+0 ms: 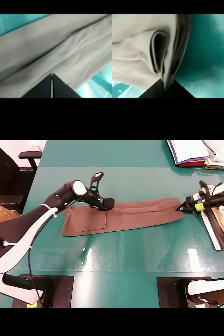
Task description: Fold the shirts.
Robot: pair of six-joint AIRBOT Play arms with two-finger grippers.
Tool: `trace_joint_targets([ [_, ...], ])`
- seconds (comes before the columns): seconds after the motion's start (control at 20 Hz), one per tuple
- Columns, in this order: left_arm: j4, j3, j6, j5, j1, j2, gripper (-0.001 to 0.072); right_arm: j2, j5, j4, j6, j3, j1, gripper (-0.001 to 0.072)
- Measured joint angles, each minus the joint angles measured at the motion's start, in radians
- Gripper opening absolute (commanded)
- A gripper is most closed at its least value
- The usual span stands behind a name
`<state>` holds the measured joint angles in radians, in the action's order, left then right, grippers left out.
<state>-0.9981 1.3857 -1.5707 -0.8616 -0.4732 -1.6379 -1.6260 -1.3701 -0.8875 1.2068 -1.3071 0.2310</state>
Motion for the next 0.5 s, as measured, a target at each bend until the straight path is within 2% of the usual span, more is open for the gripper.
trace_joint_targets([
  [0.2,0.008,0.082,-0.002,0.013,-0.041,-0.101,0.0023,0.098,-0.054,0.032,-0.001,-0.134,-0.083,0.0015],
  [0.5,0.021,0.167,-0.004,0.015,-0.076,-0.206,0.0023,0.188,-0.076,0.164,0.014,-0.313,-0.272,0.0015],
])
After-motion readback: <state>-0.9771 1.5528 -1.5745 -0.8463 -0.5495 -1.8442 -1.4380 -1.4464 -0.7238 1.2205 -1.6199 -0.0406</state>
